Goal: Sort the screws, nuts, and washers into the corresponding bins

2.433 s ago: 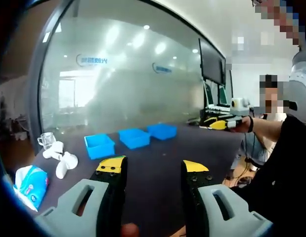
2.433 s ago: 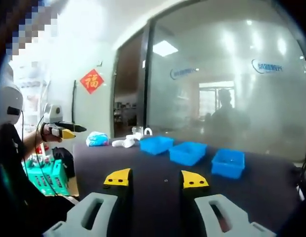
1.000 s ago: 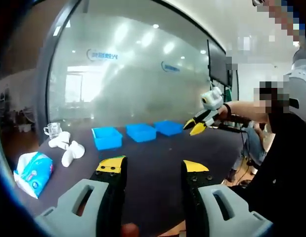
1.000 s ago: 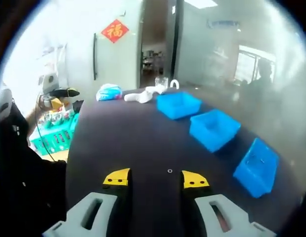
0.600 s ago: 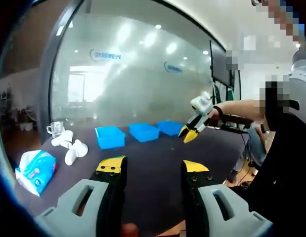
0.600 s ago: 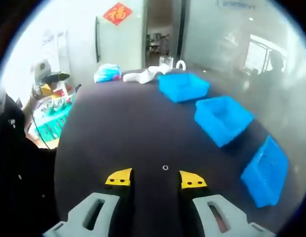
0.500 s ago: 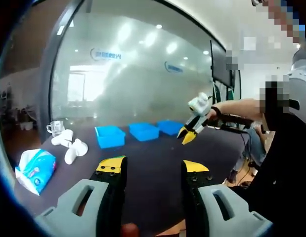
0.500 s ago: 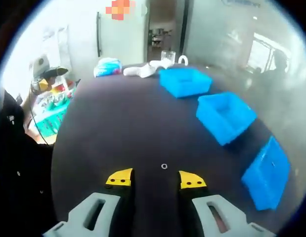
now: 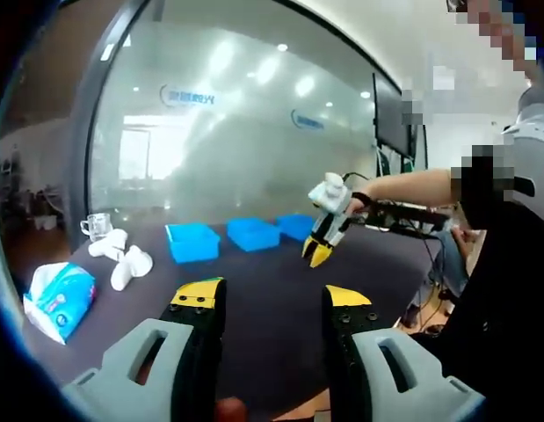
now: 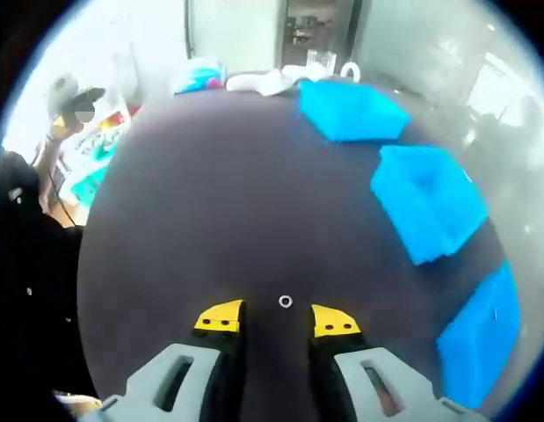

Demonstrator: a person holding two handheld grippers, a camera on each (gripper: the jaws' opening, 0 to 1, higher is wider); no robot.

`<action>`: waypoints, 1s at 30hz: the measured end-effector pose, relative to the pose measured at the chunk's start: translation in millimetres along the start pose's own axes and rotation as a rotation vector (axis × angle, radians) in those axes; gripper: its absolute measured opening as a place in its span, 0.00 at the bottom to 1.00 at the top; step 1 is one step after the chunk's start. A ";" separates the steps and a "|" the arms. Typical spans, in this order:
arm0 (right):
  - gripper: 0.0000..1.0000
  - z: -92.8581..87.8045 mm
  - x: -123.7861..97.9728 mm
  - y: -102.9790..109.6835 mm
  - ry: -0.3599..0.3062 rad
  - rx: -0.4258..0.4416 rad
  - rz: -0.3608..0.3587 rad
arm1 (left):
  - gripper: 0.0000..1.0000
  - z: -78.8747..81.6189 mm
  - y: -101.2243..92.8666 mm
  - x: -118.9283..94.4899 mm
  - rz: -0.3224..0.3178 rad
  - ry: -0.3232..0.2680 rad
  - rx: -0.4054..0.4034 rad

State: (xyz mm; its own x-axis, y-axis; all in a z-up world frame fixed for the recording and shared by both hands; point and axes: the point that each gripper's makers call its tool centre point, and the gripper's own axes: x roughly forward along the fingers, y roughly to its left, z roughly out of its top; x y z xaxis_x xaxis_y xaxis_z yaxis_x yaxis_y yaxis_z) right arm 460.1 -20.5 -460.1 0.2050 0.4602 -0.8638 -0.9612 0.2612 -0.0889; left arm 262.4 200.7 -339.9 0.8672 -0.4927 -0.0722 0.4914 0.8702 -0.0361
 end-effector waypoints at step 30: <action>0.01 -3.6 11.2 1.4 0.196 -0.034 0.053 | 0.43 -3.5 1.7 -5.7 0.007 -0.007 -0.019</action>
State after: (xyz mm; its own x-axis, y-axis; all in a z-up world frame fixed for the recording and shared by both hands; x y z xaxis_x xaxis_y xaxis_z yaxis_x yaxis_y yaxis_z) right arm 460.5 -18.1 -471.7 0.1170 0.2980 -0.9474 -0.9760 0.2108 -0.0543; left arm 258.0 204.9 -343.1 0.8714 -0.4863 -0.0651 0.4835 0.8737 -0.0543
